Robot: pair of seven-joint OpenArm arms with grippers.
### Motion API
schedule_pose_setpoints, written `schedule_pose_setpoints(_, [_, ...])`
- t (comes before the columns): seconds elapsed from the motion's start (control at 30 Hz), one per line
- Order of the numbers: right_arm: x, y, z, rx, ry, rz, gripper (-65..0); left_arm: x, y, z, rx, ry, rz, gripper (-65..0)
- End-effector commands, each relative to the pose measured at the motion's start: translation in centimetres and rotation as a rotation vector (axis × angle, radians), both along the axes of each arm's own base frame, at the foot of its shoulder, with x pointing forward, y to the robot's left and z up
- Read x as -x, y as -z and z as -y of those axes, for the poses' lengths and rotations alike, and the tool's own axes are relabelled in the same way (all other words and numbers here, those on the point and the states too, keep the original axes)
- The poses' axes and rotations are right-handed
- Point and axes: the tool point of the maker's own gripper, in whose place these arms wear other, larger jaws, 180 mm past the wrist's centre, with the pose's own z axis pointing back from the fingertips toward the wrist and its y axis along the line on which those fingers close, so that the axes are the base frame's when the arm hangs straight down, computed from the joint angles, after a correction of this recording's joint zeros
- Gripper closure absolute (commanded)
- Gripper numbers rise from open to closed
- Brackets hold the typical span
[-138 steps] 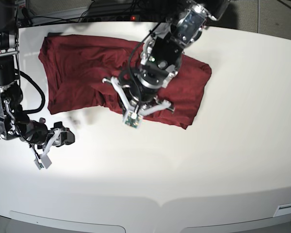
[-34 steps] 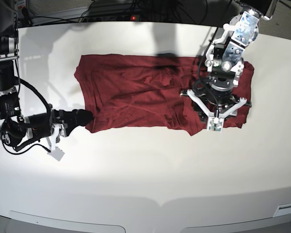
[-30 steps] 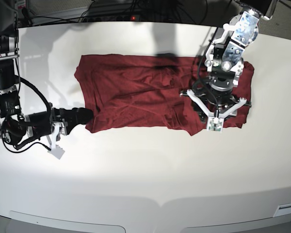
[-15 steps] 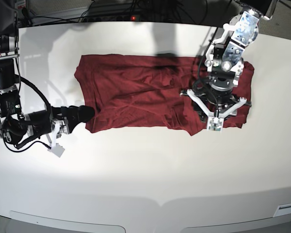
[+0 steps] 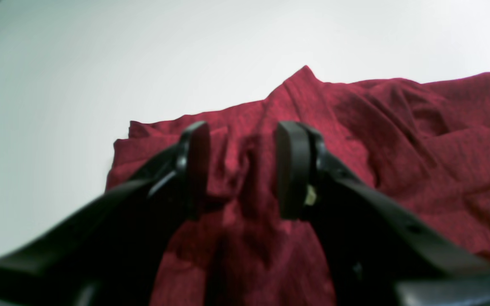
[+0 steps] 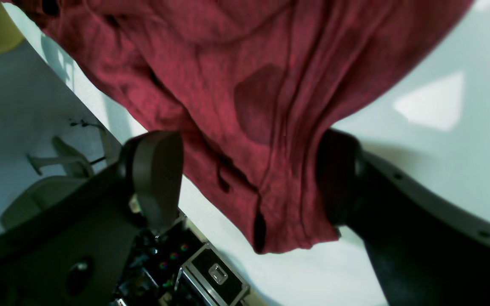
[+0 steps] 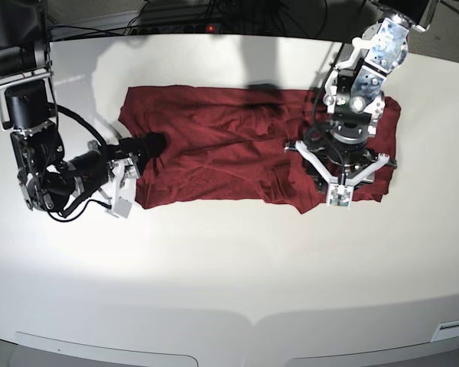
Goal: Fold the T-shirt properly
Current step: 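Grasp the opposite end of the shirt with the right gripper, then lift and fold the shirt end with the right gripper toward the left gripper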
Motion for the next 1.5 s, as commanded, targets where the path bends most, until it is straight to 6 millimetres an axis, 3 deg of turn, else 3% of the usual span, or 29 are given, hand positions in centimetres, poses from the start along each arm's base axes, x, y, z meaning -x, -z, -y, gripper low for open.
schedule_pose_setpoints(0.0, [-0.4,0.2,0.6,0.032,0.002,0.022,-47.5,-0.9,-1.5,-0.2,-0.006,-0.007,0.058,-25.2])
schedule_pose_setpoints(0.3, [-2.3,-0.3,0.2,-0.005,0.070,0.104,-47.0,-0.8,-1.4,-0.2,-0.007,-0.008,0.049,-25.2])
schedule_pose_setpoints(0.5, [-1.6,0.2,-2.3,-0.044,0.035,0.075,-46.5,-0.9,-1.4,-0.3,-0.017,-0.009,0.051,-25.2])
schedule_pose_setpoints(0.67, [-1.6,0.2,-3.7,-0.071,0.025,0.074,-28.2,-0.8,-1.3,-0.5,-0.020,-0.010,0.045,-25.2])
schedule_pose_setpoints(0.8, [-1.7,0.2,-3.5,-0.069,0.031,0.079,-18.4,-0.7,-1.2,-1.2,-0.040,-0.010,0.039,-25.2])
schedule_pose_setpoints(0.93, [-2.3,0.0,-3.3,-0.074,0.054,0.102,0.0,-0.7,-1.1,-1.8,-0.057,-0.012,0.031,-25.2])
schedule_pose_setpoints(1.07, [-3.9,-0.6,-2.4,-0.085,0.114,0.166,0.0,-0.4,-0.7,-2.6,-0.078,-0.015,0.010,-25.1])
schedule_pose_setpoints(1.27, [-5.7,-2.8,0.7,-0.084,0.175,0.225,0.0,-0.3,-0.7,-4.3,-0.121,-0.012,0.005,-24.9])
schedule_pose_setpoints(1.47, [-6.2,-4.7,-1.1,-0.174,0.157,0.220,0.0,-0.3,-0.8,-5.5,-0.155,-0.010,0.004,-24.9])
